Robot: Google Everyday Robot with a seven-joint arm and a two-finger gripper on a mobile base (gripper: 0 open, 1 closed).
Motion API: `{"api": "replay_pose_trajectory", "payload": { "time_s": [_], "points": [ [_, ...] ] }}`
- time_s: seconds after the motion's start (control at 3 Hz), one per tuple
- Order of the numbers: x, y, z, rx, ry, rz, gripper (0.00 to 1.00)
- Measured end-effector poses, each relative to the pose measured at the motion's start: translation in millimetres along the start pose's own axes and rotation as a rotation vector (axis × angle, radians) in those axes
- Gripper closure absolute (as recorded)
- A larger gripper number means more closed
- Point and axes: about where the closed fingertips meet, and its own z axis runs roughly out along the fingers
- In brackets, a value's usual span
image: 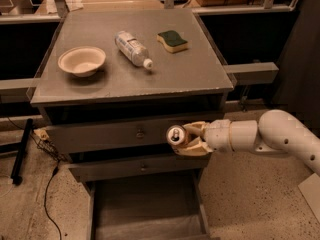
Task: Pick orange can from bottom drawer and place on counter
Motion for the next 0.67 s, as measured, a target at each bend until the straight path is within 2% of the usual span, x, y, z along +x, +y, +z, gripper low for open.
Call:
{"api": "replay_pose_trajectory", "payload": {
  "time_s": [0.67],
  "points": [
    [-6.4,-1.2,-3.3,0.008,-0.002,-0.008,1.00]
  ]
}}
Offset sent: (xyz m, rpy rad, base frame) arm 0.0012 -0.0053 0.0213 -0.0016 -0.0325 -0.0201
